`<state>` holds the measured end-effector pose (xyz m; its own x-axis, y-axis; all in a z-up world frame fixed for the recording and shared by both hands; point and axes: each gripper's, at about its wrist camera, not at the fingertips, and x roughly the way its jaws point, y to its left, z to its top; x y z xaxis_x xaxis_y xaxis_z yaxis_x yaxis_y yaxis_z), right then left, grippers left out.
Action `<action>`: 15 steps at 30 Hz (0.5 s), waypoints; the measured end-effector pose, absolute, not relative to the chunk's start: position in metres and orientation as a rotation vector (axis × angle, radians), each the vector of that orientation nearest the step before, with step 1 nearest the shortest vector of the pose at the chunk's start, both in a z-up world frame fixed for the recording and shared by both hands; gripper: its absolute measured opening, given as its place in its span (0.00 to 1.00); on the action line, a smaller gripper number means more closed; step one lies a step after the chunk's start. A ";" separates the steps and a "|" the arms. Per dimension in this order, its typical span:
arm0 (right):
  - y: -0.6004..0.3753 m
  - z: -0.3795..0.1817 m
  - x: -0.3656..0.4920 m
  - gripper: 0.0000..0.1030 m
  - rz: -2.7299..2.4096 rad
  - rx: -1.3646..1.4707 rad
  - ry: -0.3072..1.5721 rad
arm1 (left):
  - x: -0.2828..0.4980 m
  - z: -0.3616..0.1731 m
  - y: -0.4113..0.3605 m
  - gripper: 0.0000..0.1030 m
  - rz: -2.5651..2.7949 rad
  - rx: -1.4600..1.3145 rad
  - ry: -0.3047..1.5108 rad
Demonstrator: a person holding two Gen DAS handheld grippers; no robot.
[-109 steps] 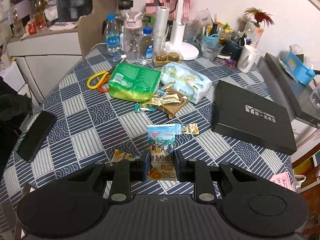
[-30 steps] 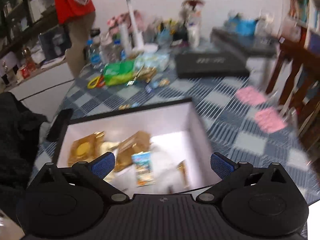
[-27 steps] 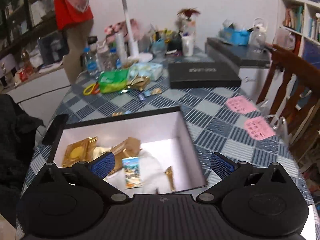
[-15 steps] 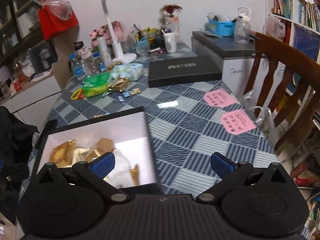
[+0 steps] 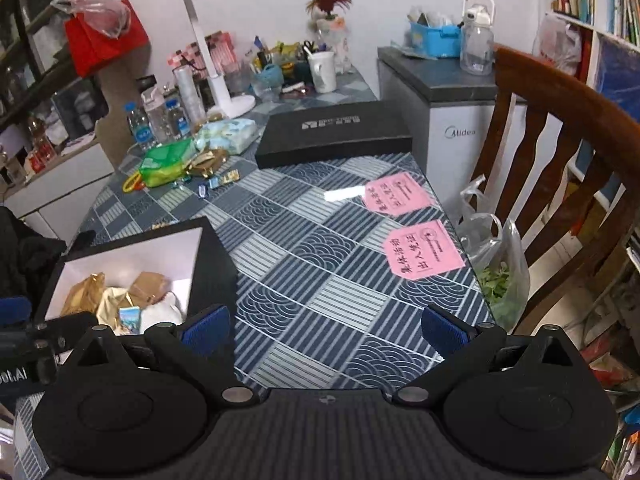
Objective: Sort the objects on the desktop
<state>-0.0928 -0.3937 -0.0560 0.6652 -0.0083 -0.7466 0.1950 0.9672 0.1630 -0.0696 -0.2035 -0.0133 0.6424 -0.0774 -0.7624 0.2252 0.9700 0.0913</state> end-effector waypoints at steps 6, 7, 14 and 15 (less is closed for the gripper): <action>-0.410 -0.057 -0.096 1.00 -0.114 0.279 0.861 | -0.067 -0.006 -0.223 1.00 -0.169 0.218 0.837; -0.411 -0.057 -0.096 1.00 -0.117 0.281 0.861 | -0.066 -0.007 -0.225 1.00 -0.172 0.225 0.833; -0.409 -0.054 -0.100 1.00 -0.174 0.242 0.883 | -0.049 -0.013 -0.223 1.00 -0.202 0.202 0.847; -0.409 -0.054 -0.099 1.00 -0.184 0.236 0.885 | -0.046 -0.014 -0.221 1.00 -0.206 0.190 0.851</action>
